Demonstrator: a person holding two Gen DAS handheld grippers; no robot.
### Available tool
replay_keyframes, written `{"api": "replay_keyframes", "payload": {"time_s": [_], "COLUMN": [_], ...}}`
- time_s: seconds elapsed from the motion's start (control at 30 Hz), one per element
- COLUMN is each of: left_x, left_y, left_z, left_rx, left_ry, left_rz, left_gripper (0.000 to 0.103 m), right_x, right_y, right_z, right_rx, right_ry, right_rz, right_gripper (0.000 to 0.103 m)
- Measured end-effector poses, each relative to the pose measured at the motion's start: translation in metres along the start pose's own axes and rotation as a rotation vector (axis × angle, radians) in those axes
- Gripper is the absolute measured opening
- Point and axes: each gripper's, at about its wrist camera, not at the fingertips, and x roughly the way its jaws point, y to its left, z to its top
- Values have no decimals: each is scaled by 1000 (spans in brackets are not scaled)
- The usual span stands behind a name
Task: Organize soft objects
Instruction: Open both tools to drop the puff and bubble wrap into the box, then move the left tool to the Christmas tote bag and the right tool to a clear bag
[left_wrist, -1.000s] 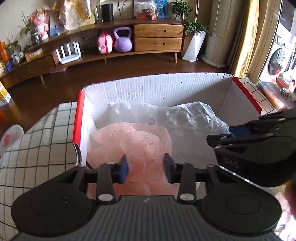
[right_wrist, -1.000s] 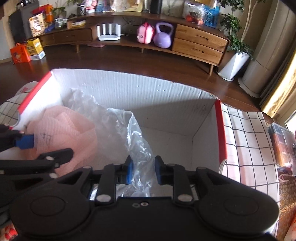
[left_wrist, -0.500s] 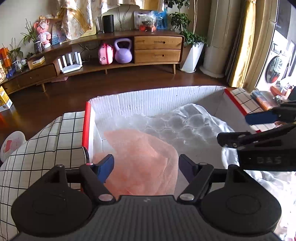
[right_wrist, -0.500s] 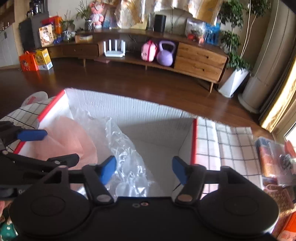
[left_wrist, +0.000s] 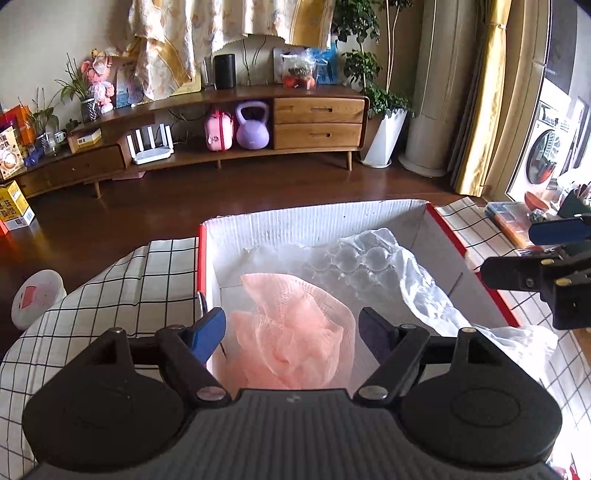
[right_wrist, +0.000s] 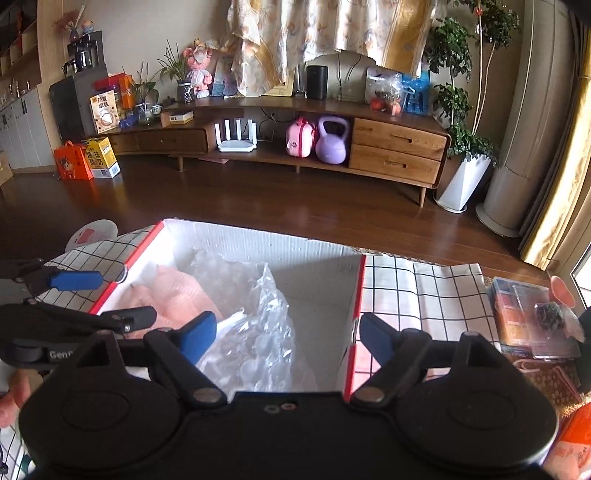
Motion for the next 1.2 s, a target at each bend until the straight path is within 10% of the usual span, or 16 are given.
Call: {"api": "replay_keyframes", "payload": {"time_s": [1.2], "left_x": [-170], "left_y": [-2], "left_z": [-88], "left_rx": [-7], "left_ry": [-103], "left_rz": [-38], "left_gripper": [100], "right_x": [-151], "right_y": [55], "right_z": [-120], "right_rx": [63], "right_ry": [-97], "right_rz": [17], "right_gripper": [103]}}
